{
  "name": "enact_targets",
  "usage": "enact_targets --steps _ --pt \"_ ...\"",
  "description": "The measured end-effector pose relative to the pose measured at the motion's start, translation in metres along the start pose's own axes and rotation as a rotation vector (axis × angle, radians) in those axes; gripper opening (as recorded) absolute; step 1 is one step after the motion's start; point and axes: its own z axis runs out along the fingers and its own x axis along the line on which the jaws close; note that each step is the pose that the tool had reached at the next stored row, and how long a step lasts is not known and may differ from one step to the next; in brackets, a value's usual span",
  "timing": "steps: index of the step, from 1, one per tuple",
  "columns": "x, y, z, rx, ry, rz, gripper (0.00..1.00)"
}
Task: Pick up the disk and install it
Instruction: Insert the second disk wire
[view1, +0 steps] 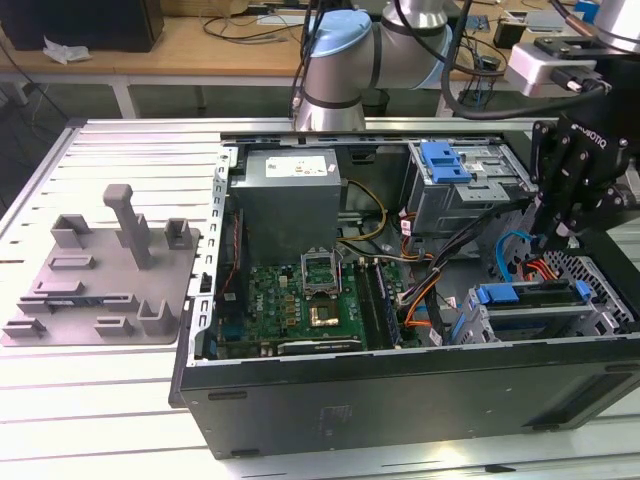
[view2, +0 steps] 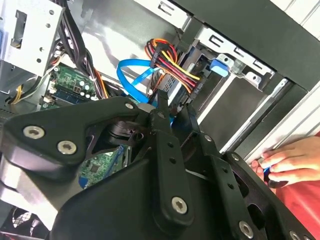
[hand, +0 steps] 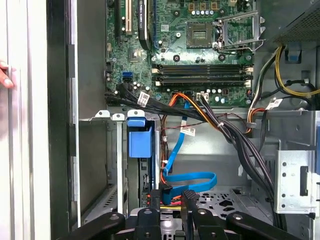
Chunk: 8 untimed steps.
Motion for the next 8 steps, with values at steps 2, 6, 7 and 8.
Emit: enact_targets --steps 2,6,7,8 --pt "-0.0007 0.0 0.0 -0.0003 0.0059 0.0 0.31" --pt "-0.0032 0.0003 -0.0001 -0.0125 0.0478 -0.001 0.31" --pt "-0.0037 0.0005 0.0 -0.0135 0.0497 -0.001 0.31" --pt "-0.0056 0.0013 0.0001 -0.0138 0.0506 -0.002 0.31"
